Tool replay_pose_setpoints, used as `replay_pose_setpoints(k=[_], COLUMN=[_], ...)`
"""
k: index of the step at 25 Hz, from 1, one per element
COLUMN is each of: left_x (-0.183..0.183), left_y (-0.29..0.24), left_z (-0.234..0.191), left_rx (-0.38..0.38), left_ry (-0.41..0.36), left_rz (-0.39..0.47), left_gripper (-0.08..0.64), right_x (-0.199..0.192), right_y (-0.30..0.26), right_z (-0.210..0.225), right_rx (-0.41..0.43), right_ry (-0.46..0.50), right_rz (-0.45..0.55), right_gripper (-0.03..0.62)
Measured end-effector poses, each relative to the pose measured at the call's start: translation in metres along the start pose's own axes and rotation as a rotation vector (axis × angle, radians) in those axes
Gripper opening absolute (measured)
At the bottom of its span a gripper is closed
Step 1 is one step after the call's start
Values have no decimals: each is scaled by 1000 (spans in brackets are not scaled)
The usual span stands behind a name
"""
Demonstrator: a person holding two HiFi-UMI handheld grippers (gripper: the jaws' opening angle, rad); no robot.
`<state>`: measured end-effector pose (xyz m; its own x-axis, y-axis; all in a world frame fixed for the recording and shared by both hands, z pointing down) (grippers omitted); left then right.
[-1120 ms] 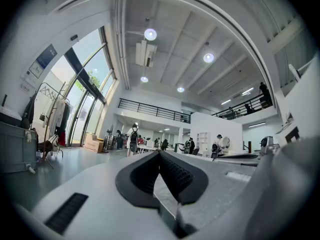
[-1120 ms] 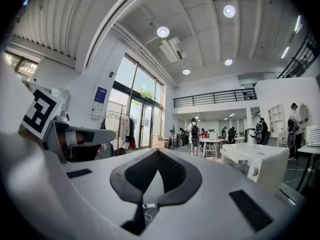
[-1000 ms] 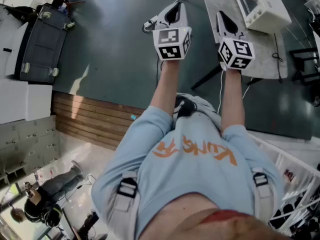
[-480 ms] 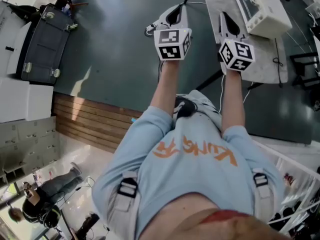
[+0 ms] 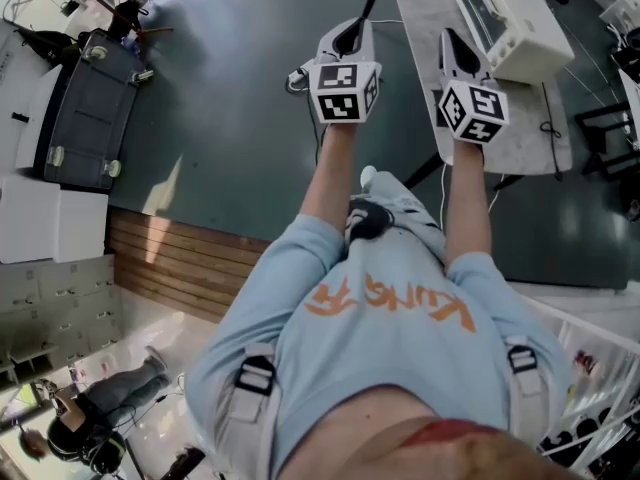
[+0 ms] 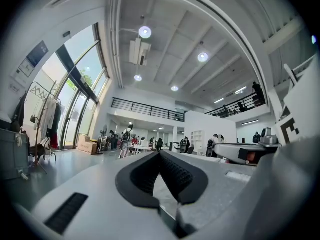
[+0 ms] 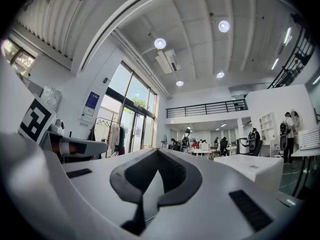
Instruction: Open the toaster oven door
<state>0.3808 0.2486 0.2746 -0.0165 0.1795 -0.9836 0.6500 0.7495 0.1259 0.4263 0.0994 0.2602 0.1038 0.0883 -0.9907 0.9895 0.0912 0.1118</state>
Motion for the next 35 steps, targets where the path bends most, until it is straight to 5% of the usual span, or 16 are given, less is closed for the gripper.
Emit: replay_pose_setpoints(k=[11, 26, 35], left_x=[23, -5, -41], left_y=[-50, -183, -294], left_z=[-40, -149, -222], left_rx=[5, 64, 36], left_ry=[-65, -49, 4], left_rz=[36, 15, -127], left_gripper=[2, 2, 2], right_x=[17, -40, -73], right_y=[-70, -253, -374], right_z=[10, 23, 32], right_rx=[19, 57, 54], right_ry=[-11, -47, -53], right_rz=[82, 21, -71], right_gripper=[-3, -3, -3])
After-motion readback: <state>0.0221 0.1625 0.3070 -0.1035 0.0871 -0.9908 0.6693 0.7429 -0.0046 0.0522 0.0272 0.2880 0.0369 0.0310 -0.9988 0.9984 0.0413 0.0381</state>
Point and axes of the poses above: the fingertips, and each gripper's own axes: y backward along the fingers, z to its right, x out of its top, the point moved 1 cm from there along y, backward along the fingers, and after that the axes turned 12 degrees about -x, right-handed, at the moved point
